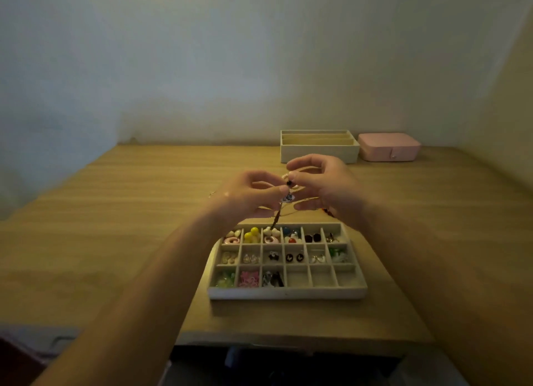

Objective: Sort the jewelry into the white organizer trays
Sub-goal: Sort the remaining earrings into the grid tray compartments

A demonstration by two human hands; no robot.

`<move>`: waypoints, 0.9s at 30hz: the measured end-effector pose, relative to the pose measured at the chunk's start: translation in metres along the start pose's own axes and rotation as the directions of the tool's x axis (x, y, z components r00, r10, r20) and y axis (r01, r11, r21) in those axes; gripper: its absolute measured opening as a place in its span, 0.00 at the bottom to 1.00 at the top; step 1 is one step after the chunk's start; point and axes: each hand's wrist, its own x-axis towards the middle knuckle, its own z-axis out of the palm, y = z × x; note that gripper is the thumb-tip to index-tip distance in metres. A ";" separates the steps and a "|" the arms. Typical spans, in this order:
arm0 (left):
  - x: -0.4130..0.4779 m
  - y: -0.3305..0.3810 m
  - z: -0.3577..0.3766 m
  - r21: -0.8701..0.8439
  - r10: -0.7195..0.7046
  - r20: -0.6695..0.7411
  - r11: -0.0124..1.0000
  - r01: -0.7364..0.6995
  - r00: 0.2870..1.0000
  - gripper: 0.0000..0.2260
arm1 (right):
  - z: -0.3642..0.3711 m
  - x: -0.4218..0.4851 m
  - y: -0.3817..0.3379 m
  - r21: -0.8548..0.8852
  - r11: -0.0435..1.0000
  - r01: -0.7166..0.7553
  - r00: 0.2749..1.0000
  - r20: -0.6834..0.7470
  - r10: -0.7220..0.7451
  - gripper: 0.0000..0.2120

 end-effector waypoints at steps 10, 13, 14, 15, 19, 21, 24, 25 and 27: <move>-0.061 -0.001 0.007 0.022 -0.017 -0.055 1.000 0.019 0.998 0.06 | 0.018 -0.046 -0.004 -0.058 0.997 -0.058 0.988 0.140 0.065 0.16; -0.072 -0.001 0.007 0.041 -0.028 -0.056 0.999 0.030 0.998 0.08 | 0.023 -0.055 -0.005 -0.094 0.995 -0.040 0.987 0.149 0.054 0.17; -0.074 -0.001 0.007 0.042 -0.030 -0.057 0.999 0.032 0.998 0.09 | 0.024 -0.056 -0.006 -0.104 0.994 -0.032 0.988 0.148 0.047 0.16; -0.076 -0.001 0.007 0.040 -0.030 -0.058 0.999 0.032 0.998 0.09 | 0.025 -0.057 -0.007 -0.113 0.993 -0.024 0.988 0.147 0.040 0.16; -0.080 -0.002 0.008 0.072 -0.033 -0.059 0.997 0.037 0.998 0.09 | 0.024 -0.058 -0.006 -0.125 0.992 -0.014 0.990 0.138 0.031 0.15; -0.082 -0.005 0.008 0.077 -0.047 -0.031 0.996 0.049 0.998 0.11 | 0.024 -0.057 -0.005 -0.114 0.993 -0.022 0.990 0.138 0.037 0.15; -0.082 -0.010 0.009 0.098 -0.081 0.029 0.992 0.078 0.996 0.17 | 0.024 -0.055 -0.003 -0.131 0.991 -0.030 0.992 0.116 0.046 0.14; -0.081 -0.012 0.010 0.102 -0.087 0.037 0.991 0.083 0.996 0.18 | 0.023 -0.053 -0.003 -0.145 0.989 -0.035 0.993 0.109 0.051 0.15; -0.080 -0.015 0.011 0.089 -0.099 0.037 0.991 0.096 0.994 0.18 | 0.023 -0.051 0.001 -0.156 0.986 -0.055 0.991 0.108 0.073 0.16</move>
